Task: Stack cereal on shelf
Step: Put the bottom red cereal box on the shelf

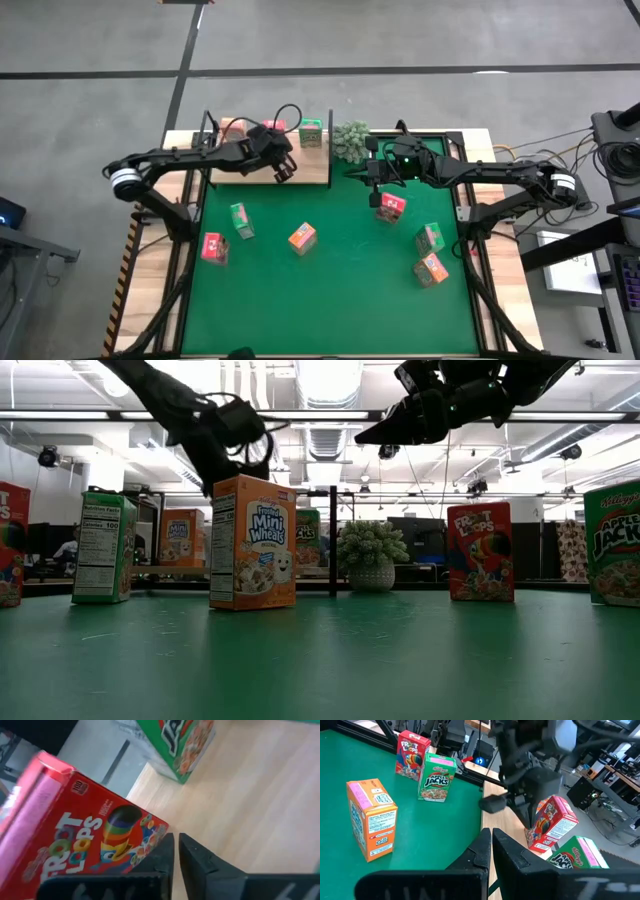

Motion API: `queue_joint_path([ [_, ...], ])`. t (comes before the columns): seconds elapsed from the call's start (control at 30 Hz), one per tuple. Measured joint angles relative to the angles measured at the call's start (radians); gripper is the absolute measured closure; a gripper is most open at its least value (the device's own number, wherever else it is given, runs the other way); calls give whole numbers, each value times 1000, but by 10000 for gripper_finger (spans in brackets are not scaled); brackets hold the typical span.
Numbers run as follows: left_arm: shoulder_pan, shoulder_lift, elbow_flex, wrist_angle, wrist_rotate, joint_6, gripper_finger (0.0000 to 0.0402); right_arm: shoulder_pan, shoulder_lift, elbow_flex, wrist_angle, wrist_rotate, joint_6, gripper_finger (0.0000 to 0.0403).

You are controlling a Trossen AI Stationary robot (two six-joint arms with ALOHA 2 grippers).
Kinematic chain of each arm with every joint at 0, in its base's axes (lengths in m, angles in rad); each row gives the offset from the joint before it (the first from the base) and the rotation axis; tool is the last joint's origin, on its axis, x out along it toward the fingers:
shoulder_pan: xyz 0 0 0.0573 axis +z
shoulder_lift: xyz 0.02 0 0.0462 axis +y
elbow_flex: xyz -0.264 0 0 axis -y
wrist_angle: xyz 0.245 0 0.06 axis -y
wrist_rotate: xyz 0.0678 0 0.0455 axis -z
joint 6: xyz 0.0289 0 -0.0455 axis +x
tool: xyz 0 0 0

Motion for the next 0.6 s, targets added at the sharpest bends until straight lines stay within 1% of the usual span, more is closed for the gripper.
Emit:
queue_joint_path([
  [0.17, 26, 57, 29, 3, 0, 0, 400, 0, 0, 0, 0, 1, -8, 394],
  [0.33, 42, 87, 48, 4, 0, 0, 400, 0, 0, 0, -3, 2, -14, 394],
  [0.47, 49, 94, 49, 5, 0, 2, 400, 0, 0, 0, -3, 4, -14, 394],
  [0.6, 62, 94, 49, 17, 0, 3, 400, 0, 0, 0, -4, 38, -13, 394],
])
